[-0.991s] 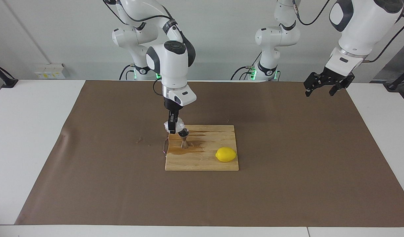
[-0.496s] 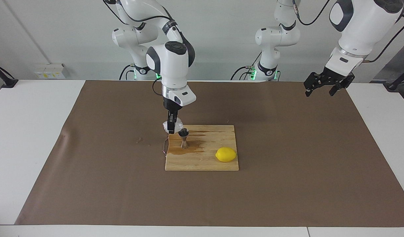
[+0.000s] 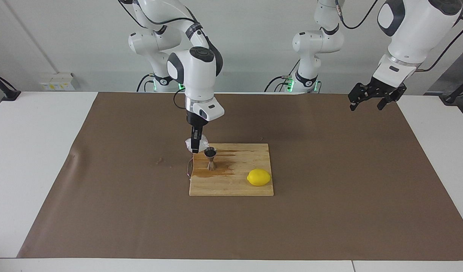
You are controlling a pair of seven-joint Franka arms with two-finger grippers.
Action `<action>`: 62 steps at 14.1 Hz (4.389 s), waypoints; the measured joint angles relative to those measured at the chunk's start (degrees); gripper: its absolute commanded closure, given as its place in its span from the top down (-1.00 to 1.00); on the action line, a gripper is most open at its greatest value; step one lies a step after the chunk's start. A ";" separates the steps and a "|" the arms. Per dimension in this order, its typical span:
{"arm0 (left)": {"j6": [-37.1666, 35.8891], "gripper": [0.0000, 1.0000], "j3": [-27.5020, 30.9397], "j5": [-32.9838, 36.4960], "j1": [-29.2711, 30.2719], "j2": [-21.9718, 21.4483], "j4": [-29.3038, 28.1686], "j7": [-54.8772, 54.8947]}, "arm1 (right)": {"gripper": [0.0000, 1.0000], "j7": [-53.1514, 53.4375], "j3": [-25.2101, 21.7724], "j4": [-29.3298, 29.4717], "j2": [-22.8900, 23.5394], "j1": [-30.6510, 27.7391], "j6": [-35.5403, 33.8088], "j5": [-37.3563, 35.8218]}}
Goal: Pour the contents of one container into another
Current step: 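Tilt the white cup with the right gripper over the silver cup, then turn the white cup upright and carry it back beside the board, then set down the white cup and open the right gripper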
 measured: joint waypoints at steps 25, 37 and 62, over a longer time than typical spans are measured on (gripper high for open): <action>0.00 1.00 0.00 0.00 0.00 0.00 0.00 -0.01 | -0.33 -24.68 -0.29 -0.85 -0.10 -10.85 3.11 33.71; 0.00 1.00 0.00 0.00 0.00 -0.01 0.00 -0.01 | -0.34 -62.64 -0.60 -11.50 2.27 -28.33 3.11 63.90; 0.00 1.00 0.00 0.00 0.00 -0.02 0.00 -0.01 | 1.00 -25.97 0.03 -10.90 -2.92 -31.14 -6.01 45.06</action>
